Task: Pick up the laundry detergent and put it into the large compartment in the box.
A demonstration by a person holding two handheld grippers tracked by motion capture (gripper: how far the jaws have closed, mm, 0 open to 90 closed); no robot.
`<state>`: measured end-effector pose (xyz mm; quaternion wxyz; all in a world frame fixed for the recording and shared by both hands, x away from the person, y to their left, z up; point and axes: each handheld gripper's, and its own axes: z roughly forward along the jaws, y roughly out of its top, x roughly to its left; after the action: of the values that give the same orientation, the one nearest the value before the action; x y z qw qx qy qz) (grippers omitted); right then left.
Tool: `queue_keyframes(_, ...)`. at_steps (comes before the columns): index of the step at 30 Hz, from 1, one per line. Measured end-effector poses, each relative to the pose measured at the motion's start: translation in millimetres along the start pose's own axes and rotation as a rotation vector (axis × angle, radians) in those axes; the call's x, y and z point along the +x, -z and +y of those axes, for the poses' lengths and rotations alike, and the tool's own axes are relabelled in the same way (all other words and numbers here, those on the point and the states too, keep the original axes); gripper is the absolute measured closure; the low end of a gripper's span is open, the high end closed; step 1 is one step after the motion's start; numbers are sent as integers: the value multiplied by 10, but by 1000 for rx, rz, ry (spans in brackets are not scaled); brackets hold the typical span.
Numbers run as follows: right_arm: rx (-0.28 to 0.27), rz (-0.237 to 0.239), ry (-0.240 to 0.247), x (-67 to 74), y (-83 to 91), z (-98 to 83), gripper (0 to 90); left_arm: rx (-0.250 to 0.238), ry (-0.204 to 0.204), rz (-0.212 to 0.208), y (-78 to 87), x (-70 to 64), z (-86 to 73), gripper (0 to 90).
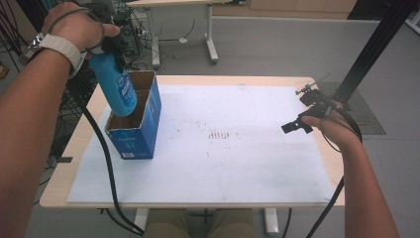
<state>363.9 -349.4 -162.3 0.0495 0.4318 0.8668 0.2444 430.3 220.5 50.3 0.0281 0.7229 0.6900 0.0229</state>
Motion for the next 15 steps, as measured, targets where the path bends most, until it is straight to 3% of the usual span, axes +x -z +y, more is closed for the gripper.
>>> queue_keyframes(7, 1, 4, -3, 2, -27, 9, 86, 2, 2, 19, -61, -26, 22, 380)
queue_keyframes(15, 3, 5, -2, -4, -52, 5, 86, 6, -2, 11, -167, -11, 61, 380)
